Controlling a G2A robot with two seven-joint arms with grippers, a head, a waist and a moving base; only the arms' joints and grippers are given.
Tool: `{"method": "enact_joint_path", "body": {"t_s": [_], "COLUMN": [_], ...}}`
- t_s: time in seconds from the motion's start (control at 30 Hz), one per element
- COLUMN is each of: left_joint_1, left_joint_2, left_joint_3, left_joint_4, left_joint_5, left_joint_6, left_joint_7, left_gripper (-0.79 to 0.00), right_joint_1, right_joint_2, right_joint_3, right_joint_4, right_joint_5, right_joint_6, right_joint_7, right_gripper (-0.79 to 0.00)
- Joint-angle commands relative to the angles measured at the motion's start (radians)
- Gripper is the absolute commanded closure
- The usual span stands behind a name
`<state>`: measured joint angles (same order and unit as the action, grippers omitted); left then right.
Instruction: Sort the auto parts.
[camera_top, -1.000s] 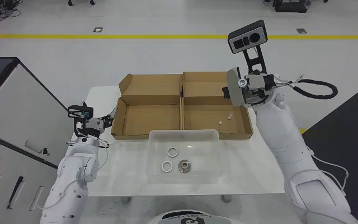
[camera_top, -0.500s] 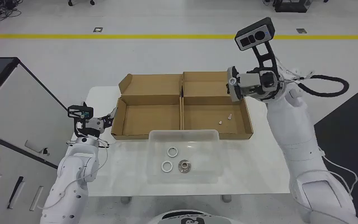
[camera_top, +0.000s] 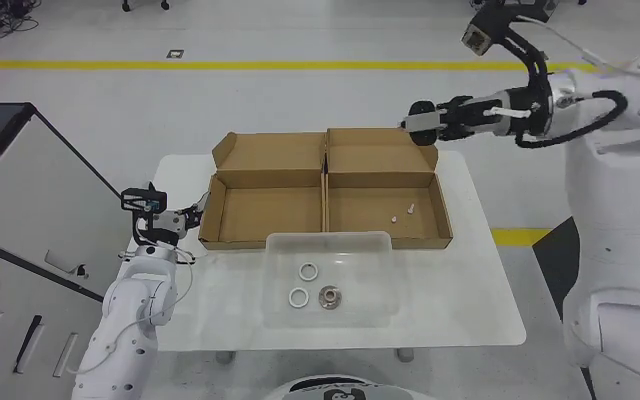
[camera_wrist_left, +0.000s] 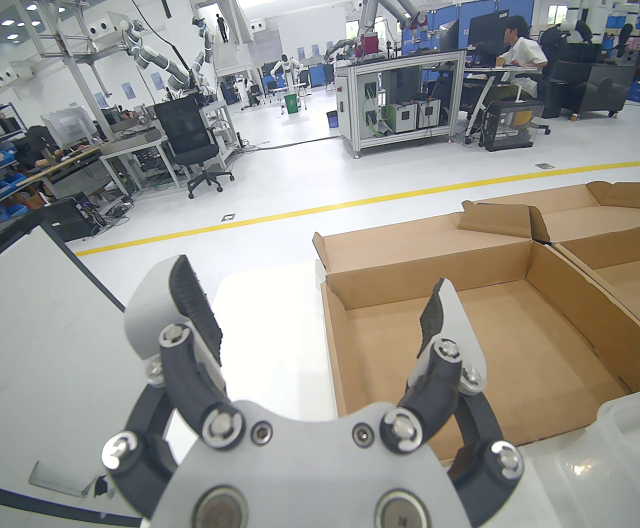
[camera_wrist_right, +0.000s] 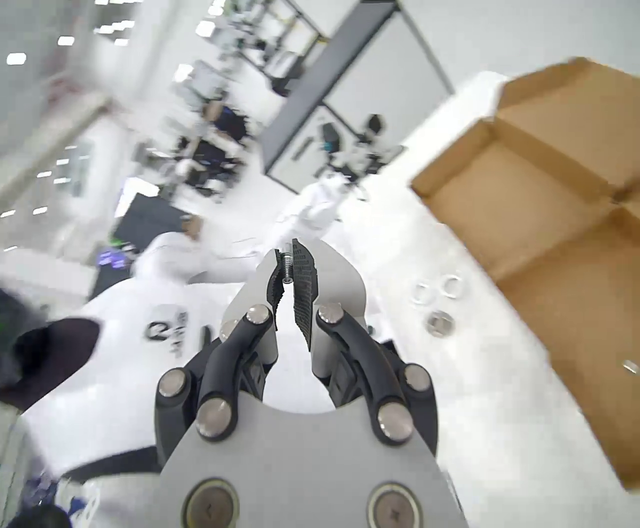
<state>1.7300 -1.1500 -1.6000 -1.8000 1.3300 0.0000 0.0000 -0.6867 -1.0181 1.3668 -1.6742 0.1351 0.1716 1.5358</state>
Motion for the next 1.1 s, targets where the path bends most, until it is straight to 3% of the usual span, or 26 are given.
{"method": "enact_joint_path", "body": {"t_s": [0.0,0.23,0.5,1.07], "left_joint_1": [0.000,0.000,0.000,0.000], "left_joint_2": [0.000,0.000,0.000,0.000], "left_joint_3": [0.000,0.000,0.000,0.000], "left_joint_4": [0.000,0.000,0.000,0.000], "left_joint_5": [0.000,0.000,0.000,0.000], "left_joint_6": [0.000,0.000,0.000,0.000], "left_joint_7": [0.000,0.000,0.000,0.000], "left_gripper": [-0.785,-0.785,-0.785,-0.785], "right_joint_1": [0.065,0.274,0.407,0.371], "right_joint_2": [0.029,0.089,0.077,-0.019], "right_joint_3": [-0.087,-0.425,-0.732,-0.963], "right_joint_4": [0.019,0.128,0.252,0.407], "right_joint_5": [-0.077,-0.241,-0.353,-0.565], "right_joint_6": [-0.022,-0.071,-0.077,0.093], "right_joint_7": [0.000,0.000,0.000,-0.121], "right_gripper": [0.000,0.000,0.000,0.000]}}
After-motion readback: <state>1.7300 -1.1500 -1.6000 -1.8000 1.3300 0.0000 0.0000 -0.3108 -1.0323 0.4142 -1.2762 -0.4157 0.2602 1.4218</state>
